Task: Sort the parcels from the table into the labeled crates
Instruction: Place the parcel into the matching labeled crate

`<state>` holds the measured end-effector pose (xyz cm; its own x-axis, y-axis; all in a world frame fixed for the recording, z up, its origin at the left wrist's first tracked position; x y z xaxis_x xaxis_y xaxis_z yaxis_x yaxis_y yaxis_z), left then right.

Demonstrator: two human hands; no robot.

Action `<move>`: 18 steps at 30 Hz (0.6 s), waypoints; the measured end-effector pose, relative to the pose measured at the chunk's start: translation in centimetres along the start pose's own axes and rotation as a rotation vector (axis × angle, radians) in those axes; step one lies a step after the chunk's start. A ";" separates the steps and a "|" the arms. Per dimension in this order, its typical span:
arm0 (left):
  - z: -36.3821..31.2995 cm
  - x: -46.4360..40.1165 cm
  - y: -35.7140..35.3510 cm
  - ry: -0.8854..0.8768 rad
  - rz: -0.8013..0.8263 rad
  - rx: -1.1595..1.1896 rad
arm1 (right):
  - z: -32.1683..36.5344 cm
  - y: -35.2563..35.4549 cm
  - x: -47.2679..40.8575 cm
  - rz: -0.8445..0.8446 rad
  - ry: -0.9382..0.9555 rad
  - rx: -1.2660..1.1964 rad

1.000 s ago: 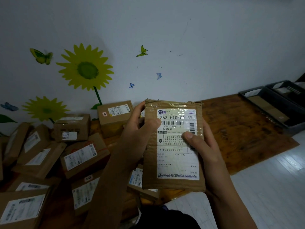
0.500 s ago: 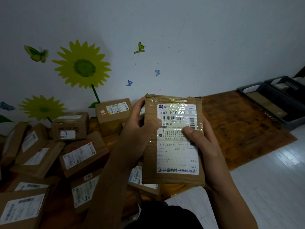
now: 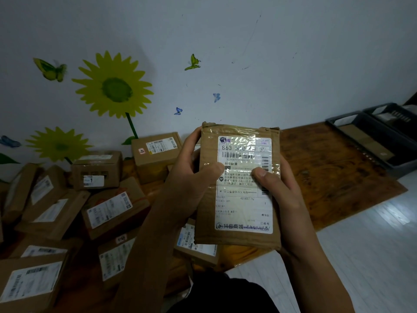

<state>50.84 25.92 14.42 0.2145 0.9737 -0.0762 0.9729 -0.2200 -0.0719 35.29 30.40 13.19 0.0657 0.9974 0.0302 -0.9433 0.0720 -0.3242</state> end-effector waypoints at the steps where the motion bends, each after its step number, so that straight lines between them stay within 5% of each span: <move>1: 0.0 0.0 0.0 -0.001 0.001 0.001 | 0.0 0.0 0.0 -0.001 0.001 0.000; 18: -0.1 -0.3 -0.6 -0.029 0.045 0.004 | 0.3 0.2 -0.1 -0.017 0.015 -0.008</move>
<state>50.17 25.78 14.56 0.2555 0.9608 -0.1082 0.9619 -0.2638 -0.0717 35.02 30.35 13.44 0.0862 0.9960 0.0214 -0.9393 0.0885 -0.3315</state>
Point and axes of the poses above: each hand's wrist, its own x-axis away from the middle knuckle, its own y-axis out of the back of the hand, z = x × y, the point moved 9 cm from there along -x, towards the middle knuckle, and after that the axes turned 4 degrees about -x, right-handed, at the moved point
